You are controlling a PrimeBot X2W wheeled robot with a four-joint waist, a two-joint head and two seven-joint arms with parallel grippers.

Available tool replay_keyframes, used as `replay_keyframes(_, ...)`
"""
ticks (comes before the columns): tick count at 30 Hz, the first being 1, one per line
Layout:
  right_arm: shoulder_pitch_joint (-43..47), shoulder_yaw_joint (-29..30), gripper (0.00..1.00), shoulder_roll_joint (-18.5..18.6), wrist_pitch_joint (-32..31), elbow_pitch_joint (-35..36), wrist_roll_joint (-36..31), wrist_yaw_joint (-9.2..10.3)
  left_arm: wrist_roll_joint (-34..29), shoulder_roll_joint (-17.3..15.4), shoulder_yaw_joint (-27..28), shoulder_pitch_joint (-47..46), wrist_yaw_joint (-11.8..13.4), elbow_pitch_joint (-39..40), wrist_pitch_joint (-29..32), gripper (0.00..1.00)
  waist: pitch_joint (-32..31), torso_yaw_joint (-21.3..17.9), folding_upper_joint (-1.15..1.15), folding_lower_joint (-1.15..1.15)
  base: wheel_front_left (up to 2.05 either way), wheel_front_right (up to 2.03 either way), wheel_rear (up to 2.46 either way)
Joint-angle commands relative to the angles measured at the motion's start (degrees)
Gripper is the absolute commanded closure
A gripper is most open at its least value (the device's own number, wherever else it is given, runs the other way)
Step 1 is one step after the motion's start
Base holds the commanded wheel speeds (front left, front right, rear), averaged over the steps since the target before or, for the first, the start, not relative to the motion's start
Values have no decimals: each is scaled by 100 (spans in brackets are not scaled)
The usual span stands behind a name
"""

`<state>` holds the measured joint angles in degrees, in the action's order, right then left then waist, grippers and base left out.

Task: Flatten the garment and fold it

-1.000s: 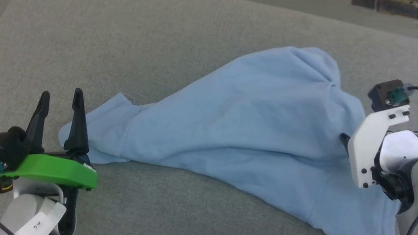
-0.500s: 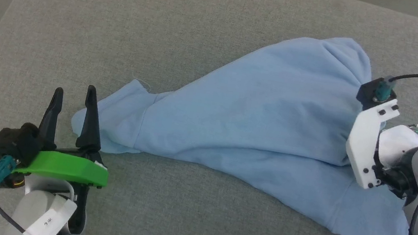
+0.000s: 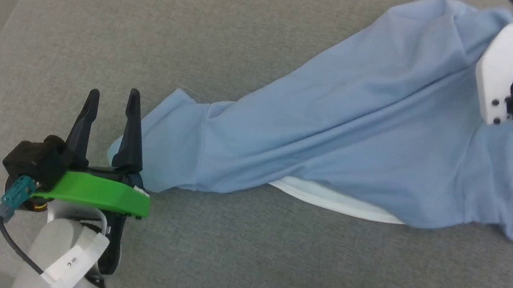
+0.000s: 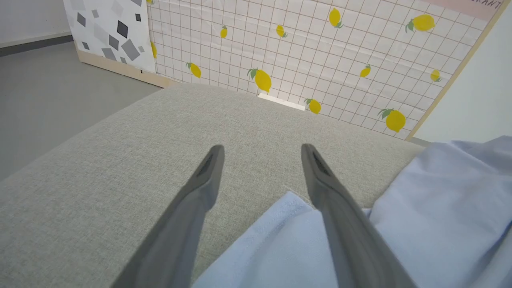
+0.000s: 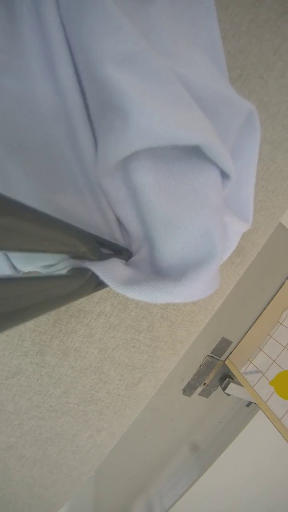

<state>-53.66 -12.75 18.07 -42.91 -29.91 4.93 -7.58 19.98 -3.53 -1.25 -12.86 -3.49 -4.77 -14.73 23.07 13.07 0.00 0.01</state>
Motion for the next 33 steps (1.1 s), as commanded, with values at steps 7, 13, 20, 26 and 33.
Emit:
replay_keyframes(7,-253,77,75,-251,94,-792,-420,9,16,52,-73,-154,-53,-103,-27,0,177,311,0,-1,0,0,0)
replay_keyframes(13,-222,186,0,-352,609,-1020,-199,9,-12,59,-20,-82,-61,-240,-27,0,-132,181,0,-1,0,0,0)
replay_keyframes(20,133,587,0,-498,1937,-620,300,9,-142,46,131,168,-89,-350,-27,0,-774,-189,0,-1,0,0,0)
replay_keyframes(26,858,946,0,-654,3323,36,583,9,-212,-38,252,395,-82,-384,-27,0,-1206,-585,0,-1,0,0,0)
replay_keyframes(33,2201,1527,0,-857,4415,656,718,9,-223,-89,321,663,-10,-427,-26,0,-1627,-903,0,-1,0,0,0)
